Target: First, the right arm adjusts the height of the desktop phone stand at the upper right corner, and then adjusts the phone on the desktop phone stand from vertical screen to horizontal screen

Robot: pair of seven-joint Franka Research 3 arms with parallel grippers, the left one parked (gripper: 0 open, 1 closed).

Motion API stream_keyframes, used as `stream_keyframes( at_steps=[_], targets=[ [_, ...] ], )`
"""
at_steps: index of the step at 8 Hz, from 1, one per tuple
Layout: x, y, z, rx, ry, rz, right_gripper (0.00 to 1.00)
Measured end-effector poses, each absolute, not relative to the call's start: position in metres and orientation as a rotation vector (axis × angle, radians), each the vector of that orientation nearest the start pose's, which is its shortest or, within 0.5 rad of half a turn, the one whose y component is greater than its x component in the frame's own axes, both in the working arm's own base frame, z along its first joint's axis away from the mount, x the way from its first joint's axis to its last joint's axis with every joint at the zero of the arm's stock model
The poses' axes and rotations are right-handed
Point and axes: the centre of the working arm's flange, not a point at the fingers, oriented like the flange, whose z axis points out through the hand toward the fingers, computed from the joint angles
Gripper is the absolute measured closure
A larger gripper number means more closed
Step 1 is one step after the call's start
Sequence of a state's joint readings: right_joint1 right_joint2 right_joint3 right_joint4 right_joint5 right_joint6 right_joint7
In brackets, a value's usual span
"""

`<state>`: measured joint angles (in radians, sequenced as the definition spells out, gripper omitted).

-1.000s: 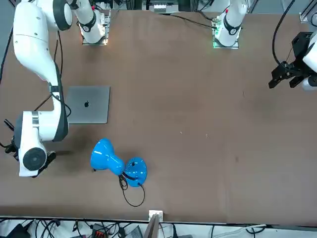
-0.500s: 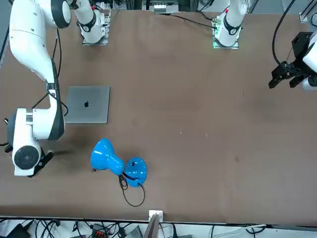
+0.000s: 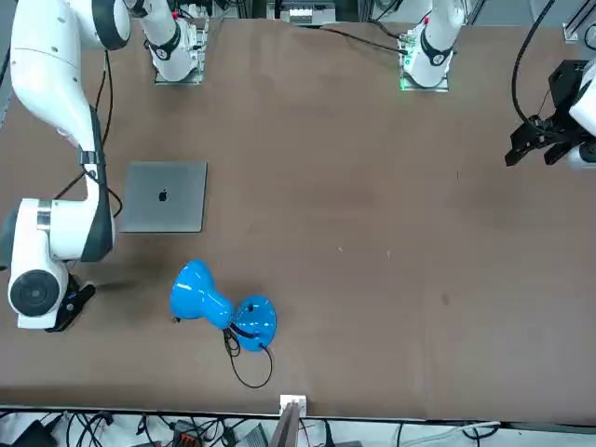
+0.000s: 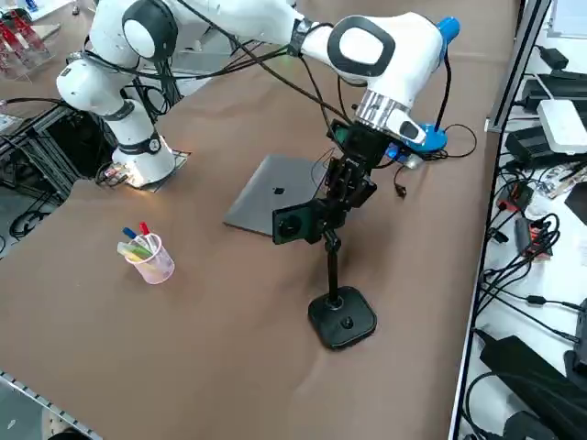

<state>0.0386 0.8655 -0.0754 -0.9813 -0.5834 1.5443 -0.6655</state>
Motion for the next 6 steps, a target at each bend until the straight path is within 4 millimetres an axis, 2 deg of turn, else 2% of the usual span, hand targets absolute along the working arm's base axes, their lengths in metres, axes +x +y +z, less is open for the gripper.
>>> stream_keyframes(
  at_steps=[5,6],
  targets=[
    [0.738,-0.081,0.357,-3.264,-1.145,0.805,0.74],
    [0.737,-0.082,0.359,-3.262,-1.139,0.796,0.67]
  ],
)
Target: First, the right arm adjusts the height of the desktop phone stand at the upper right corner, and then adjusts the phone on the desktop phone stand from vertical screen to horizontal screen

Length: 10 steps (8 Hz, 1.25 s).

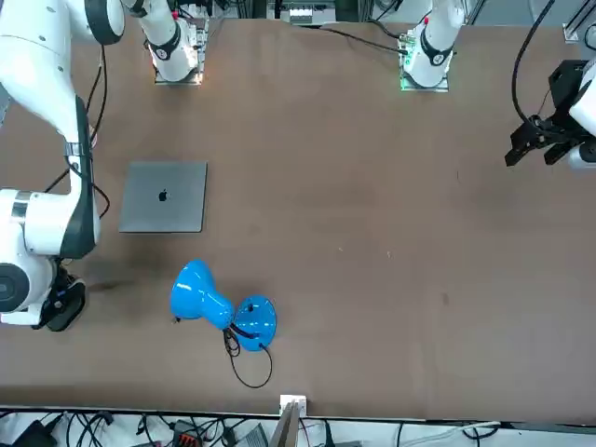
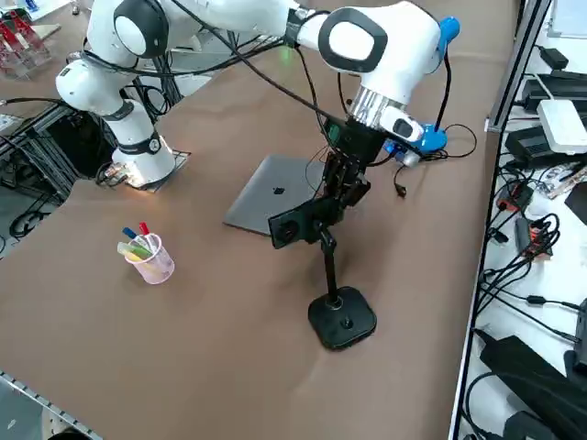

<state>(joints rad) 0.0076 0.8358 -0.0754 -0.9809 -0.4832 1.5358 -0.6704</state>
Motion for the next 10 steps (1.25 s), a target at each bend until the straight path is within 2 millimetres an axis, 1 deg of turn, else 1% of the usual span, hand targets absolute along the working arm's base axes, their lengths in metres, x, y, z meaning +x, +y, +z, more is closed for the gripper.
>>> stream_keyframes(
  at_steps=[2,4,6,7,8,9,10],
  targets=[
    [0.738,-0.080,0.370,-3.271,-1.134,0.768,0.65],
    [0.738,-0.081,0.382,-3.284,-1.122,0.743,0.56],
    [0.740,-0.081,0.393,-3.302,-1.118,0.705,0.20],
    [0.741,-0.081,0.405,-3.318,-1.113,0.674,0.03],
    [0.739,-0.081,0.424,-3.337,-1.103,0.630,0.00],
    [0.736,-0.079,0.447,-3.345,-1.074,0.557,0.00],
    [0.730,-0.076,0.473,-3.328,-1.021,0.448,0.00]
  ],
)
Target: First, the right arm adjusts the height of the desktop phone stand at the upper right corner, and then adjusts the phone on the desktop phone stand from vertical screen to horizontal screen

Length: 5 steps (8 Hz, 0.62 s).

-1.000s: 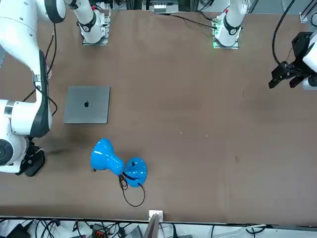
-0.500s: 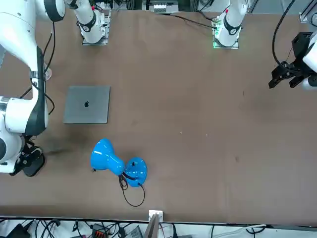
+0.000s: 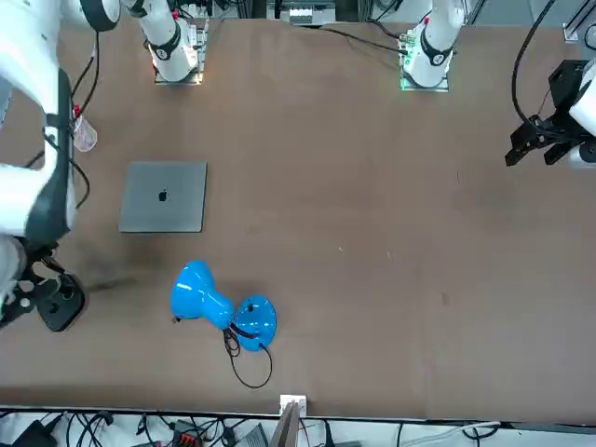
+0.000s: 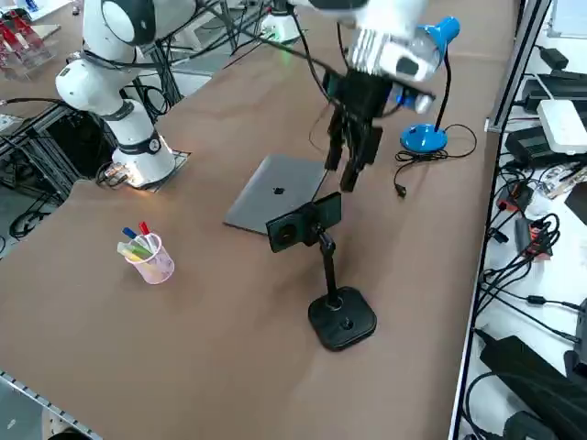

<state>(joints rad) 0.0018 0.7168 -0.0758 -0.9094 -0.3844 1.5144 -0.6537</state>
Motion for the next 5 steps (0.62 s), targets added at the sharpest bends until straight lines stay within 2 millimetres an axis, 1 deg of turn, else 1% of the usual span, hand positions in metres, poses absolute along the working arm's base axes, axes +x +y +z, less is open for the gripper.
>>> stream_keyframes(
  at_steps=[1,2,3,4,5],
  targets=[
    [0.723,-0.076,0.501,-3.306,-0.930,0.330,0.00],
    [0.714,-0.080,0.526,-3.281,-0.830,0.230,0.00],
    [0.705,-0.085,0.547,-3.257,-0.760,0.157,0.00],
    [0.696,-0.087,0.564,-3.247,-0.687,0.123,0.00],
    [0.687,-0.083,0.578,-3.251,-0.589,0.116,0.00]
  ],
)
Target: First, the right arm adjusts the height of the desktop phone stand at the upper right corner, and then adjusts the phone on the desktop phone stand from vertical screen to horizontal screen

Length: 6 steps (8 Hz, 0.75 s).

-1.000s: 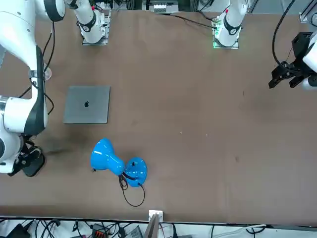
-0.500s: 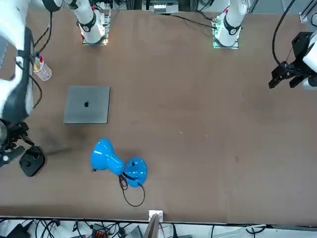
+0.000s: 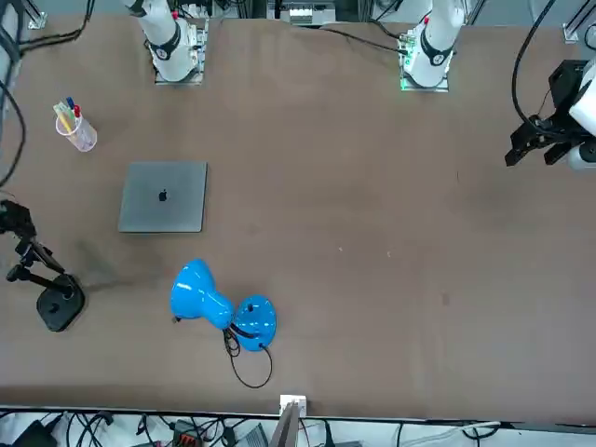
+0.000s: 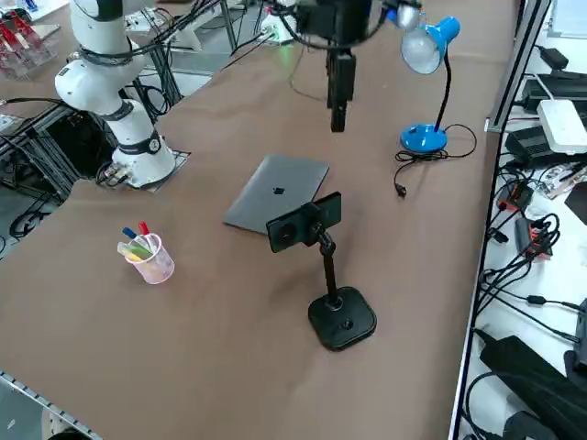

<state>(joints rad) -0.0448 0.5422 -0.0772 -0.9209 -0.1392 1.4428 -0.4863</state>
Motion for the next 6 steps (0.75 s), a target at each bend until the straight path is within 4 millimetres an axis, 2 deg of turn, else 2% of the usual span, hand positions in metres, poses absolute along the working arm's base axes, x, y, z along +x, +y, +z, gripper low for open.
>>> stream_keyframes(
  at_steps=[3,6],
  targets=[
    [0.653,-0.061,0.606,-3.224,-0.408,0.091,0.00],
    [0.604,-0.043,0.610,-3.206,-0.302,0.093,0.00]
  ],
)
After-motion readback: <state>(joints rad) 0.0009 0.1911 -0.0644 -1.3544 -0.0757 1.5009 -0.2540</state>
